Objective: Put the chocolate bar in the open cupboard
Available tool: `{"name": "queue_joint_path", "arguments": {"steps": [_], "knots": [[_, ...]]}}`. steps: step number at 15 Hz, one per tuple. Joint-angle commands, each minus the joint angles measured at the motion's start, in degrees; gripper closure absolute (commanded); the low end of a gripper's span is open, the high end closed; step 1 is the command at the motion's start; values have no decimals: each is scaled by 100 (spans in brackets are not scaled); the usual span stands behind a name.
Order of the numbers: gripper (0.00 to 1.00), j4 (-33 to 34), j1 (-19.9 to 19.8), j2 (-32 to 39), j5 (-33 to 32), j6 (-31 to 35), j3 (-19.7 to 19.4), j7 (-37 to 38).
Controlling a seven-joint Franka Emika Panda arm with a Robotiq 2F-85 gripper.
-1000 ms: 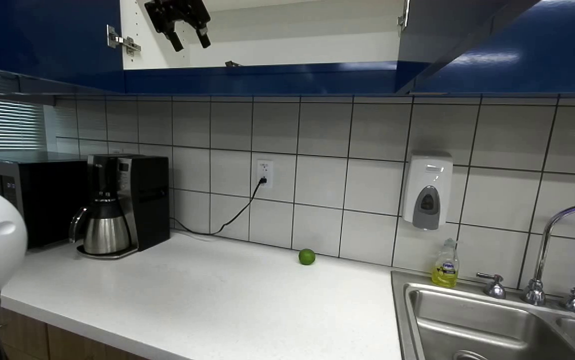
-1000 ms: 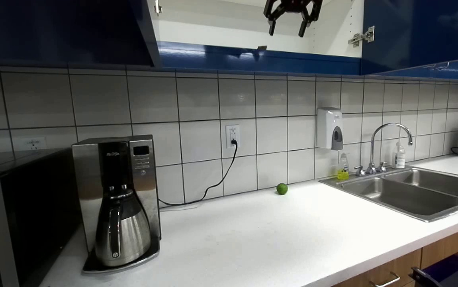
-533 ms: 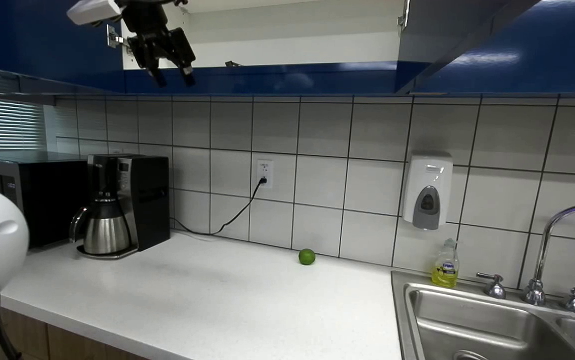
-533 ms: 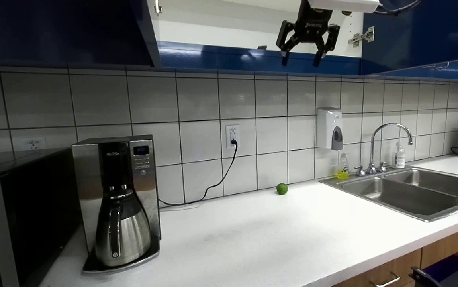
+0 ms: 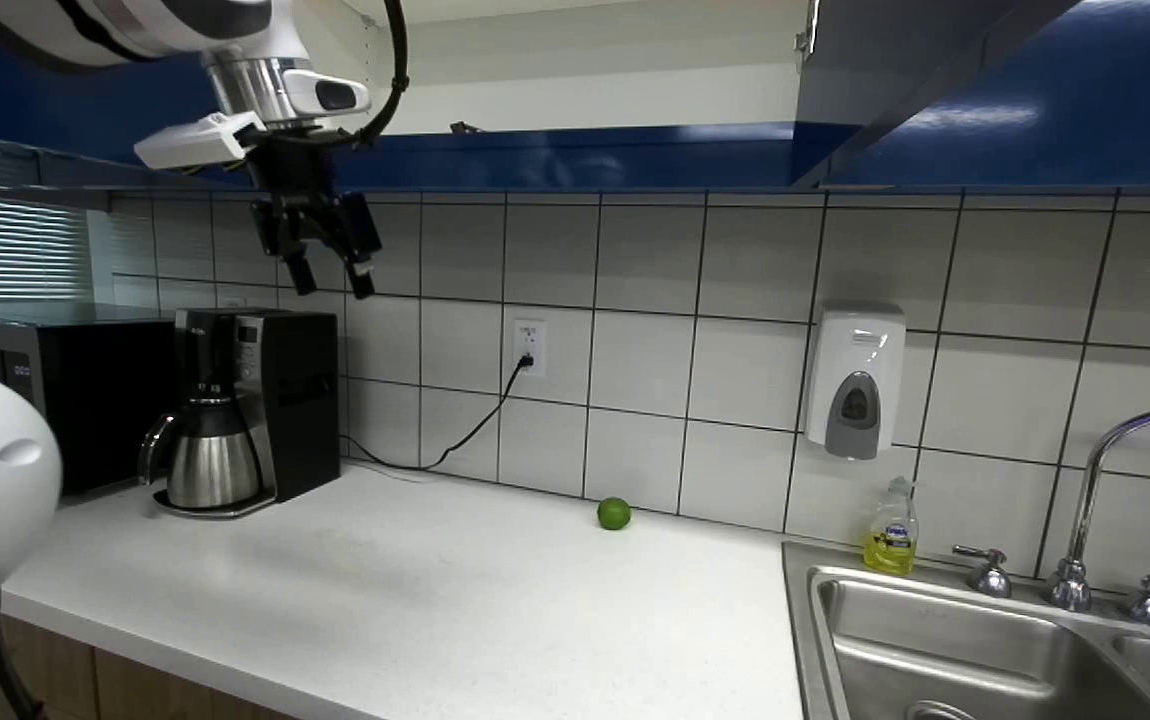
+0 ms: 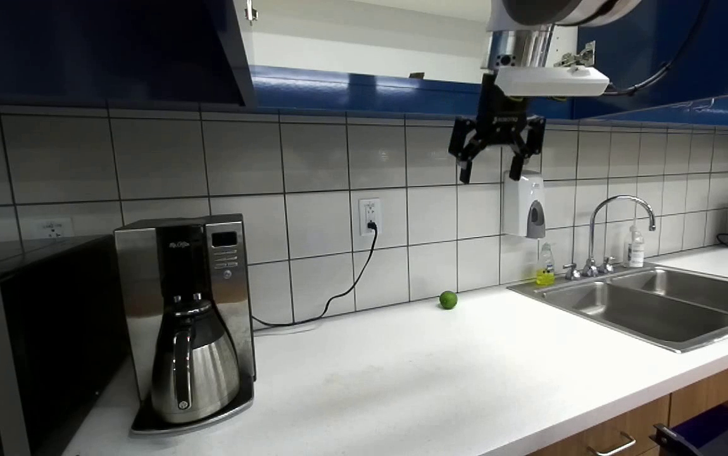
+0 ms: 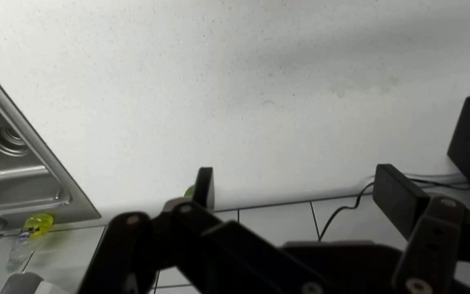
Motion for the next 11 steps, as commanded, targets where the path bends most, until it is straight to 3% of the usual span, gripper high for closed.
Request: {"name": "queue_joint_path", "arguments": {"steps": [1,6,11], "knots": [[0,-384,22,178,73,142,32,-156],[0,-771,72,410,56,63,124,-29],[0,-625,26,452,29,2,62,-54]]}}
